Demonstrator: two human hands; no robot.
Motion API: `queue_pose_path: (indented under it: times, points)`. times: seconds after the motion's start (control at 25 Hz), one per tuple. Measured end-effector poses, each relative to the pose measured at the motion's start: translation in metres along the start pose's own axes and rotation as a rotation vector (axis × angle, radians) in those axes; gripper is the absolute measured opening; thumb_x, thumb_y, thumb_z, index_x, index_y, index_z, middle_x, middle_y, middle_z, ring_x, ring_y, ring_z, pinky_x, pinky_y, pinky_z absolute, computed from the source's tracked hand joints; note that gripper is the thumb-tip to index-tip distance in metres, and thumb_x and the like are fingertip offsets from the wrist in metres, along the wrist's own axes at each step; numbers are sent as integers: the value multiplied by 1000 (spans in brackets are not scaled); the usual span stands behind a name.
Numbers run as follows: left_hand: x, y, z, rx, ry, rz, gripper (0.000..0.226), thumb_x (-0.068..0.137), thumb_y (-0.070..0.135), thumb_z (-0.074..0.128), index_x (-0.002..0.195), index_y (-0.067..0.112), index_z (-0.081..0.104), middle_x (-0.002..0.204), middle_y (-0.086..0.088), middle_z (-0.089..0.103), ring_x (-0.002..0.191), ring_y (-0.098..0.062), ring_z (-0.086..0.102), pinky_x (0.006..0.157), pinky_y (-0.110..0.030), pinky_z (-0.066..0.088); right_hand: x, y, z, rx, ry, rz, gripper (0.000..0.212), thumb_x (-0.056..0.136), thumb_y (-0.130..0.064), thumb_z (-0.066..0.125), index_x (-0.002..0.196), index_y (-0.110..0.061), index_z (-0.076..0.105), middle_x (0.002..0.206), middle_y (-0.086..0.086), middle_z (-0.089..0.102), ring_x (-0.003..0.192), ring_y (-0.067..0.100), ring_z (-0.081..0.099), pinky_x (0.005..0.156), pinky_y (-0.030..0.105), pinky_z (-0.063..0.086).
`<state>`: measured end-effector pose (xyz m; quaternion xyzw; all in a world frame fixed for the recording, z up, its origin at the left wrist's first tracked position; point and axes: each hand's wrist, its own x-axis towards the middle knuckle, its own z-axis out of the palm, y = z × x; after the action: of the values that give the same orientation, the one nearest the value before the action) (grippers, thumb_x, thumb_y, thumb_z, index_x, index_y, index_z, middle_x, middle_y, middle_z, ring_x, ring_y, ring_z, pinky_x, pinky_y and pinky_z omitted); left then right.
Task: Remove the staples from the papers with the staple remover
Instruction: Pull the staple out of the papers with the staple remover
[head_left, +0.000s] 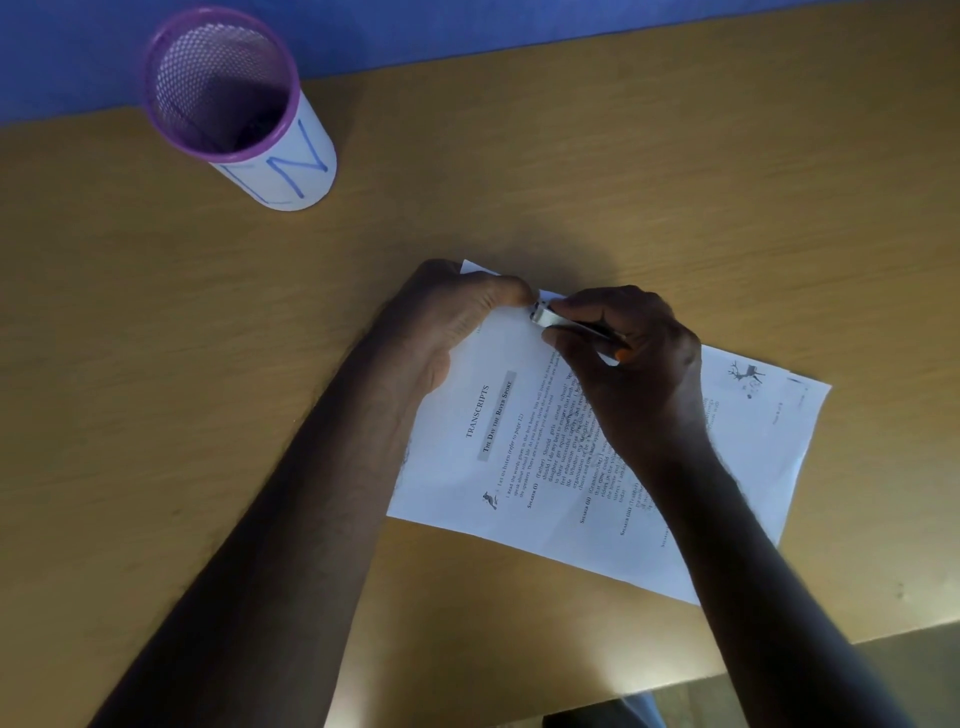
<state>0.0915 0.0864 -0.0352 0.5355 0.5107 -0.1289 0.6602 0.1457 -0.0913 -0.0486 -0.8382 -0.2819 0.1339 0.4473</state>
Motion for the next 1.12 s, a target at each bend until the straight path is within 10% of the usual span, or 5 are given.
queue_pose_path:
  times: [0.36, 0.68, 0.96, 1.12]
  points:
    - [1, 0, 0, 4, -18, 0, 34, 87, 14, 78, 119, 1, 72, 120, -18, 75, 90, -26, 68, 62, -22, 50, 5, -9, -5, 2, -69, 14, 20, 86, -7, 83, 104, -16, 81, 100, -15, 70, 105, 16, 68, 84, 23, 59]
    - [-3, 2, 4, 28, 68, 41, 18, 74, 11, 85, 89, 4, 79, 88, -17, 81, 81, -37, 78, 73, -44, 63, -4, -6, -2, -22, -105, -100, 24, 83, -2, 84, 101, -17, 81, 101, -15, 68, 102, 21, 68, 88, 40, 58]
    - [-6, 4, 2, 28, 43, 31, 15, 77, 16, 86, 71, 11, 74, 62, -2, 77, 42, -11, 67, 40, -16, 48, -6, -2, 1, -29, -6, -58, 26, 86, -6, 82, 105, -23, 77, 102, -26, 64, 106, 16, 65, 91, 18, 54]
    - [-10, 5, 1, -4, 13, 33, 26, 78, 11, 85, 55, 14, 75, 58, -2, 75, 41, -12, 68, 36, -16, 46, -2, -3, 2, -17, 21, -11, 25, 88, -10, 80, 108, -24, 77, 103, -33, 62, 107, 18, 67, 89, 37, 60]
